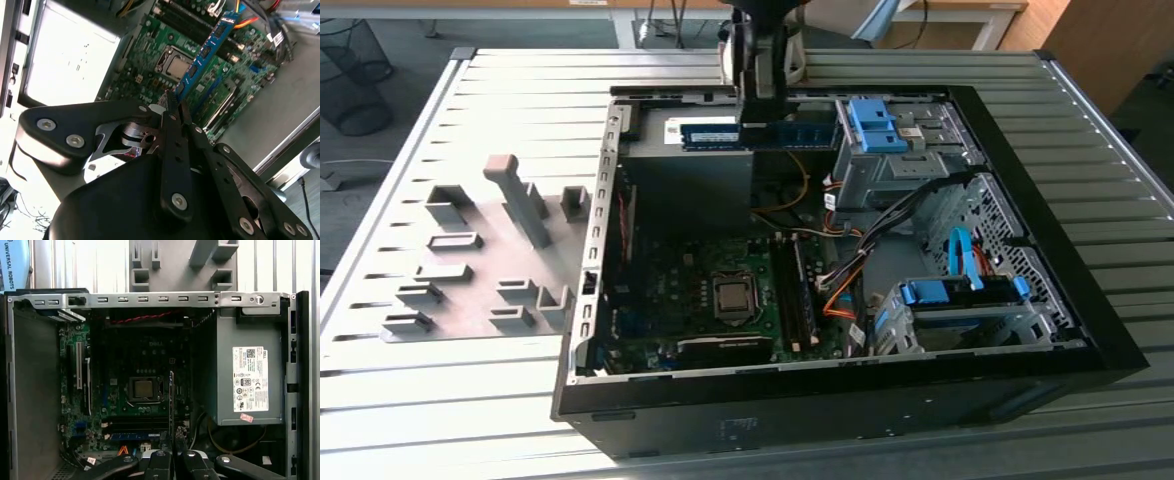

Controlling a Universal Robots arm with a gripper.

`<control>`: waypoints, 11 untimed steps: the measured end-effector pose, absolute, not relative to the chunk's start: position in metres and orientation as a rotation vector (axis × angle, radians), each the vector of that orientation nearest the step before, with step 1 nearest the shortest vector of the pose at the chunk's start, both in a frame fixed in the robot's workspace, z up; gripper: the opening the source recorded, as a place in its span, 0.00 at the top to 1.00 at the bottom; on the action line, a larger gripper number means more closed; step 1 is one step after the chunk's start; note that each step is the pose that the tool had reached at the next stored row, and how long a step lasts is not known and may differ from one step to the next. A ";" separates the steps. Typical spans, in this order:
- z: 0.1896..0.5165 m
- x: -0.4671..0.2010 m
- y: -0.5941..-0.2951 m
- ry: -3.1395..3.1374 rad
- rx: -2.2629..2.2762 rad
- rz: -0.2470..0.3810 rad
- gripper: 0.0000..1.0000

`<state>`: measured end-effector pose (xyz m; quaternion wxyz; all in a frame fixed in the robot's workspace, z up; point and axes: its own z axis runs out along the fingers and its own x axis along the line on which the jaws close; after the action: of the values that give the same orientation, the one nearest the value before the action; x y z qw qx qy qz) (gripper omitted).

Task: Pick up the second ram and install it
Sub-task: 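Pick up the second ram and move it above second insertion slot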

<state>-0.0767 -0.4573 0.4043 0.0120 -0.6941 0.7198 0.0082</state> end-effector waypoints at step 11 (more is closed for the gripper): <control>0.404 -0.048 -0.457 2.244 -2.164 0.026 0.86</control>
<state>-0.0479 -0.4574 0.4036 0.0121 -0.6941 0.7198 0.0083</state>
